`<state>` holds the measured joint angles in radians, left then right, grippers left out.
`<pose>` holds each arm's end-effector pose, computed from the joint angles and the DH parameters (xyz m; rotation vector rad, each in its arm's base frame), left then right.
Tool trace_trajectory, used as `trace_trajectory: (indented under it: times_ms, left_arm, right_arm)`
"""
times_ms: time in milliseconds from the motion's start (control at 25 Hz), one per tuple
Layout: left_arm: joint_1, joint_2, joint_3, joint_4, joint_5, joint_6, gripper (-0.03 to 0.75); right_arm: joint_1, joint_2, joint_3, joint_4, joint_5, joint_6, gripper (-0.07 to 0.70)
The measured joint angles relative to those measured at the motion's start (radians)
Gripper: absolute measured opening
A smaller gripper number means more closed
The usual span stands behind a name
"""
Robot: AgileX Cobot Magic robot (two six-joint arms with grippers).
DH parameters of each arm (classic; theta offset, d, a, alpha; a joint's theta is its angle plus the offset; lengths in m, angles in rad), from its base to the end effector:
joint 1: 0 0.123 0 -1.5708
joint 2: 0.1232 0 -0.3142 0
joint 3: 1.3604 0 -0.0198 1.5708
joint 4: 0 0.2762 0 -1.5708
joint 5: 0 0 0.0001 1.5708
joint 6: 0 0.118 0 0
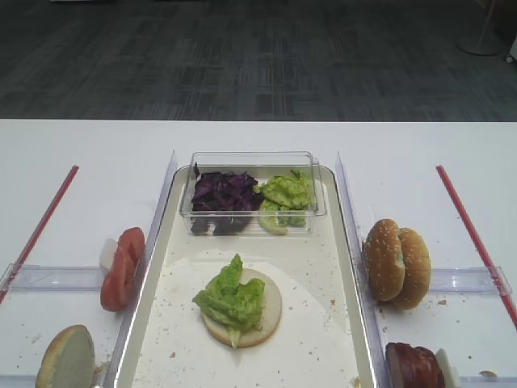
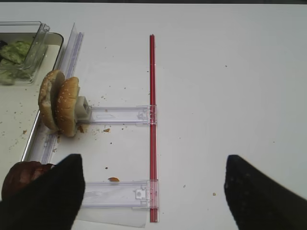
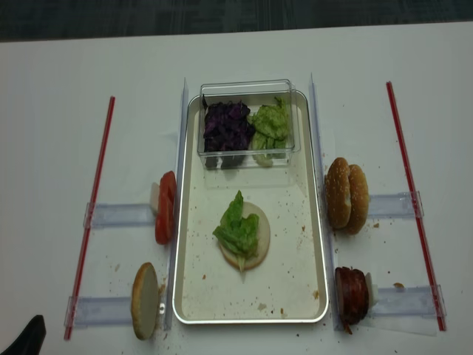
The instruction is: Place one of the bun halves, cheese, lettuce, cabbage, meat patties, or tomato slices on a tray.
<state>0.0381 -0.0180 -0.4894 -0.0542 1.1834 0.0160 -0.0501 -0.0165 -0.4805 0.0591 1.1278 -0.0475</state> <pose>0.0034 -0.0058 0.2616 -0.0170 2.1584 -0.0348 0.0082 0.0059 0.2643 -0.0023 2.1129 0.0133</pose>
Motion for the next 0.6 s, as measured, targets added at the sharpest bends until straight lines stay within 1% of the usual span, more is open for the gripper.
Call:
trace_trajectory:
  times_ms: [600]
  left_arm:
    - [0.000, 0.000, 0.000, 0.000, 0.000, 0.000, 0.491]
  right_arm:
    - [0.000, 0.000, 0.000, 0.000, 0.000, 0.000, 0.613]
